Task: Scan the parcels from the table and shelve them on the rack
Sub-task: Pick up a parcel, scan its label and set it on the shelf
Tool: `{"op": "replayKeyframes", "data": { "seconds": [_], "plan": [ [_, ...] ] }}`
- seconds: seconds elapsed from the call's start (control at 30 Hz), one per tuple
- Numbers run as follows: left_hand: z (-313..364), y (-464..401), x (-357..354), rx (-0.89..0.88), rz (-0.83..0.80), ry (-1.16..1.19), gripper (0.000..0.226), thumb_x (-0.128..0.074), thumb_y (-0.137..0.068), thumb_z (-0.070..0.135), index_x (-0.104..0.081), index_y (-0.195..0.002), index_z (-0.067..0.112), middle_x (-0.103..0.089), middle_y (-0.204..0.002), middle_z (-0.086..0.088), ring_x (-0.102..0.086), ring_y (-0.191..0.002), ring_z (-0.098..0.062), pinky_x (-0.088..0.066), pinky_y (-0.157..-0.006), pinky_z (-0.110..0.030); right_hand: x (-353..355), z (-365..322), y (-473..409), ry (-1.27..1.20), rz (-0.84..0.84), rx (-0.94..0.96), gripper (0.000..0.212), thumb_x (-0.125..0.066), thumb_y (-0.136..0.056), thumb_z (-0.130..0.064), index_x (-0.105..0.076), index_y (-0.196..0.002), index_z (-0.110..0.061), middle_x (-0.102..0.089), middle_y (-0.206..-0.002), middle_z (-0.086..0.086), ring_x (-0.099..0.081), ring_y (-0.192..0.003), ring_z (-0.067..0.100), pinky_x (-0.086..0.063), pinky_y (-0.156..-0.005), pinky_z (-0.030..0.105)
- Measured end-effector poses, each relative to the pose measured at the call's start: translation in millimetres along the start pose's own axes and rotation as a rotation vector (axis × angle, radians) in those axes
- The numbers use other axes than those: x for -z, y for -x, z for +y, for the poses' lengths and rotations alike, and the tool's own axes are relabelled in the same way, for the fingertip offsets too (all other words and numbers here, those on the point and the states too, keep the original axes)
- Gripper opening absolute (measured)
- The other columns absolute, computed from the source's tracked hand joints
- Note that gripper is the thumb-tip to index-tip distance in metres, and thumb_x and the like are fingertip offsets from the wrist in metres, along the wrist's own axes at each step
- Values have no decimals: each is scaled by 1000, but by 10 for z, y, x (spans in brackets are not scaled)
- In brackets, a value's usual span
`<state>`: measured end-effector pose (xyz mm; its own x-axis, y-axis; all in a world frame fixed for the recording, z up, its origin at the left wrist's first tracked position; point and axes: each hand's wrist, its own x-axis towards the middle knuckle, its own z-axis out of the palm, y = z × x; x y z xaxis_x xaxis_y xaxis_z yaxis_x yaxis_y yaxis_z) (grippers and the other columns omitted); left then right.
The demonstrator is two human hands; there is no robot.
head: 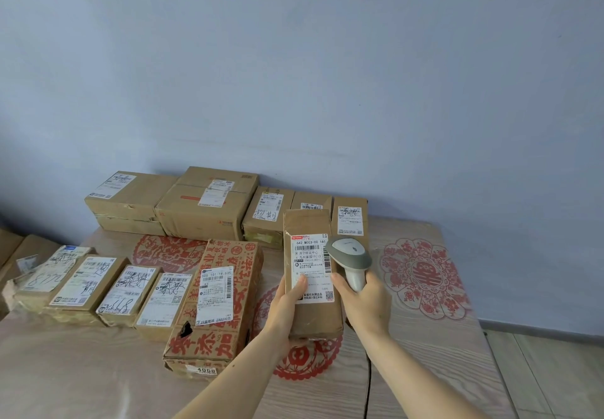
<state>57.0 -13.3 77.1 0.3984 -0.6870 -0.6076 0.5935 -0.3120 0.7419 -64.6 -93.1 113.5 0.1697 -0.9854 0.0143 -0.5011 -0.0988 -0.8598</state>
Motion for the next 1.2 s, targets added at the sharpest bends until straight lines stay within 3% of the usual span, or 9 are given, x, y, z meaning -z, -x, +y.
{"op": "replayKeyframes", "data": {
  "seconds": [0.13,0.23,0.4,0.5,0.6,0.77,1.2],
  "plan": [
    [-49,23,14,-67,3,13,34,-64,-93,48,-57,-126,51,-75,-110,5,-72,-101,-26,-61,-72,-45,63,-21,90,30,48,-4,27,-77,-84,-40,-55,-76,-27,-63,-67,-10,-62,-64,9,-45,-55,26],
    [-136,-2,31,-123,34,12,50,-68,-89,51,-50,-136,52,-74,-115,6,-72,-102,-26,-60,-84,-53,63,-41,195,2,47,14,26,-76,-83,-40,-56,-74,-26,-66,-64,-5,-67,-61,16,-55,-58,34],
    [-241,-12,56,-191,78,18,88,-78,-60,72,-43,-139,58,-69,-127,6,-70,-108,-26,-54,-95,-56,35,-119,455,30,-12,56,28,-75,-83,-40,-57,-72,-22,-61,-60,-6,-61,-59,12,-49,-52,31],
    [-292,-32,80,-255,106,-17,101,-78,-49,83,-39,-140,63,-59,-142,8,-57,-128,-26,-43,-108,-56,37,-128,573,22,-51,41,28,-74,-84,-37,-55,-69,-22,-59,-57,-5,-59,-56,12,-47,-52,31],
    [-322,-24,85,-292,137,-61,101,-71,-58,81,-28,-147,60,-43,-153,12,-30,-147,-24,-26,-119,-57,47,-141,680,14,-96,52,26,-73,-86,-32,-55,-71,-20,-57,-55,-4,-56,-50,7,-43,-47,23],
    [-362,-29,84,-323,120,-39,99,-71,-57,83,-32,-145,61,-48,-151,13,-40,-141,-21,-31,-117,-56,51,-207,782,-2,-136,74,21,-72,-89,-27,-55,-78,-20,-56,-58,-8,-54,-47,0,-40,-45,15],
    [-500,-241,182,-309,146,-109,86,-68,-59,89,-29,-134,76,-41,-155,17,-18,-152,-28,-21,-119,-63,61,-287,863,-40,-169,53,23,-71,-90,-24,-54,-76,-17,-50,-54,-8,-51,-43,-2,-35,-42,14]
  ]
}}
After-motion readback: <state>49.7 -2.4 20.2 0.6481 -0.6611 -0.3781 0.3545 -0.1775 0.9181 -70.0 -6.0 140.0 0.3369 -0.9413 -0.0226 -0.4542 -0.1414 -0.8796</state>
